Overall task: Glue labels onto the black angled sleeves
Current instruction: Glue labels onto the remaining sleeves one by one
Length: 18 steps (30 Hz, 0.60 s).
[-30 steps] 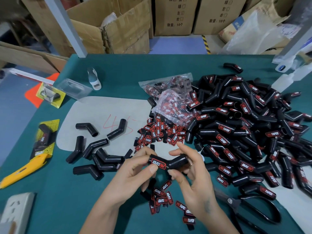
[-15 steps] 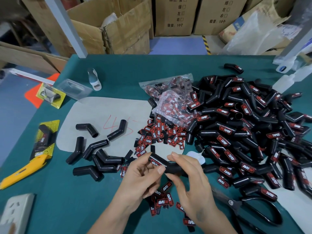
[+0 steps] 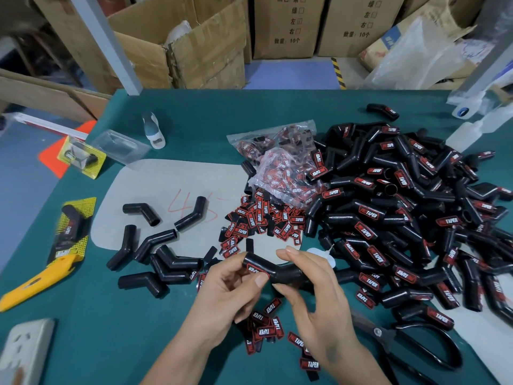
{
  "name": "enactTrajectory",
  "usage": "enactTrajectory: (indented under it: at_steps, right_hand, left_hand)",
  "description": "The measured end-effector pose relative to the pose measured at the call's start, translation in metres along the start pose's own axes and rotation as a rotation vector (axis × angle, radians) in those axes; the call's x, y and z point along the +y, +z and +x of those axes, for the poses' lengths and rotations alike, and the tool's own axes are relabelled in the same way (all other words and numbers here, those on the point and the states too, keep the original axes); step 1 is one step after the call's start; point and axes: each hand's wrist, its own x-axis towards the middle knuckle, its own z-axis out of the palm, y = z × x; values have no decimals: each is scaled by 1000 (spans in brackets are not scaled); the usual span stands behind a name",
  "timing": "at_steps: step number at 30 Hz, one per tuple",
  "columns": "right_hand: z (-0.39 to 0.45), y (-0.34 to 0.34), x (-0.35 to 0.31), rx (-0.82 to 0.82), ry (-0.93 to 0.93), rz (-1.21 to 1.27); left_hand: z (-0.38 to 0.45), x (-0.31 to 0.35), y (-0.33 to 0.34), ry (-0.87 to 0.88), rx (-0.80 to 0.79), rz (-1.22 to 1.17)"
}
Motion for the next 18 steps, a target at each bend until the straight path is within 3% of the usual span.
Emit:
enactTrajectory:
  at_steps: [10,18]
  right_hand:
    - [-2,3,-1,-15,6,-31]
    - [-2,3,-1,-33,26,-42]
  left_hand:
    - [0,-4,6,12,106,-65]
    - [-1,-1,11,113,95,-27]
